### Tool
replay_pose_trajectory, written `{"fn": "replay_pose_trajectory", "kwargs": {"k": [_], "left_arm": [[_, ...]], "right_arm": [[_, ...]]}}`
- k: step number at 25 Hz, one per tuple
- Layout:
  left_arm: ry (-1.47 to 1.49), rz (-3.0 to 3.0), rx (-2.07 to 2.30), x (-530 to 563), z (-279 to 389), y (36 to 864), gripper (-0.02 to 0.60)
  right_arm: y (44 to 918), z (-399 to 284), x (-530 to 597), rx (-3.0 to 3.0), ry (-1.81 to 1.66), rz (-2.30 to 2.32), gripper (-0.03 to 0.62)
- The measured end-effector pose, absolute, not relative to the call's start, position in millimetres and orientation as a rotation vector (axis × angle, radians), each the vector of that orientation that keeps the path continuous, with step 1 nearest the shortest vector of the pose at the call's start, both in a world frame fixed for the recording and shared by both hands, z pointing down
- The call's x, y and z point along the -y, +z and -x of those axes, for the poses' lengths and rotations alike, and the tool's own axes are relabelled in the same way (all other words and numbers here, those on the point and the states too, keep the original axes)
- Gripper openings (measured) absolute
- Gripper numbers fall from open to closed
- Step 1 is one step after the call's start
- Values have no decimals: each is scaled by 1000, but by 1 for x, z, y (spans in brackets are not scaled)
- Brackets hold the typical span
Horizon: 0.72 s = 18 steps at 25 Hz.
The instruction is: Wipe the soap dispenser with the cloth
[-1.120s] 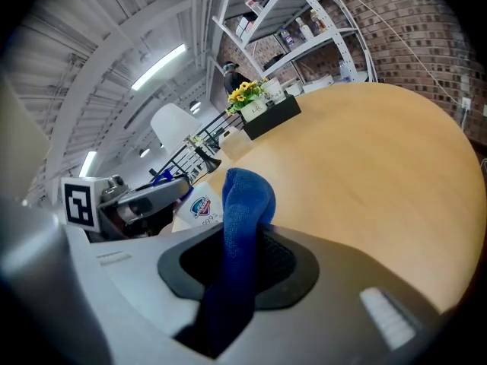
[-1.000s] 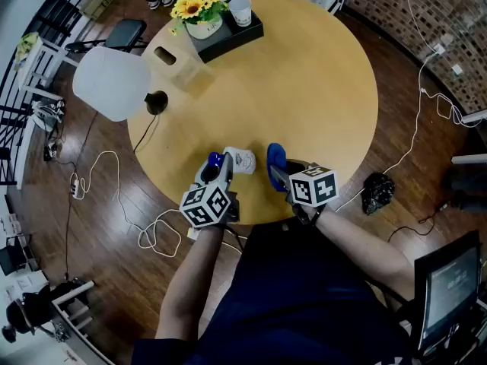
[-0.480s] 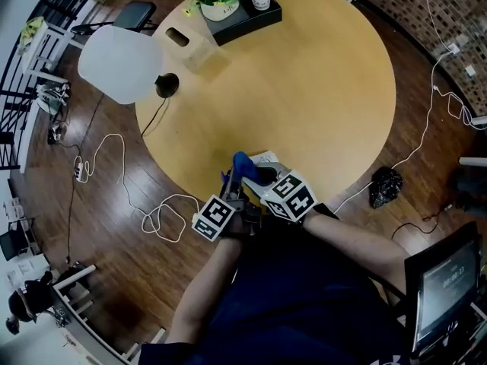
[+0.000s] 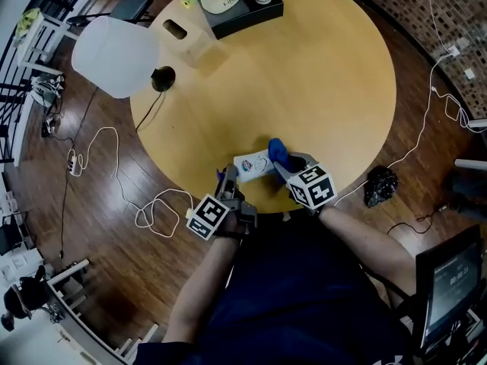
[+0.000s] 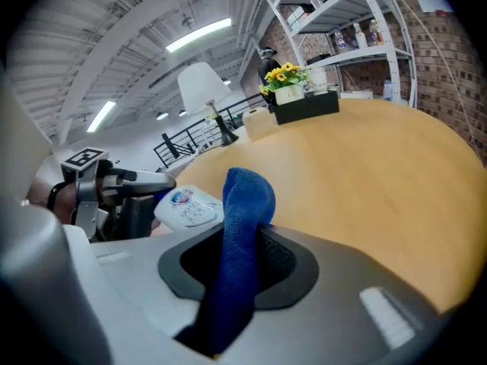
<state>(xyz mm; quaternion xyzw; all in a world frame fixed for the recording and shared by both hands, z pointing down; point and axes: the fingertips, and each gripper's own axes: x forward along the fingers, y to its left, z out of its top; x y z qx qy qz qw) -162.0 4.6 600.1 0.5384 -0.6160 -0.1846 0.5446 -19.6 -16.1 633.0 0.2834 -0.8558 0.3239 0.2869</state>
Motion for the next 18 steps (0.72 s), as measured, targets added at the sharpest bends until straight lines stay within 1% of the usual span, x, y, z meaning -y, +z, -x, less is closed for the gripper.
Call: {"fn": "replay_pose_trajectory", "kwargs": {"k": [3, 7, 9, 11, 14, 18], "left_arm": [[-443, -1283, 1454, -5, 160, 601, 138], [-461, -1280, 1455, -5, 159, 602, 138], [-470, -1275, 1456, -6, 157, 603, 138], [-474, -1271, 1458, -6, 155, 604, 138], [-483, -1255, 1455, -9, 154, 606, 137], [-493, -1269, 1459, -9, 155, 606, 138]], "right_arm": [[627, 12, 23, 2259, 933, -805, 95], [574, 71, 21, 2421, 888, -665, 95], [567, 102, 9, 2442, 830, -538, 95], [577, 116, -1, 2417, 793, -467, 95], [593, 106, 0, 2384, 802, -482, 95], [612, 59, 18, 2301, 864, -626, 95]]}}
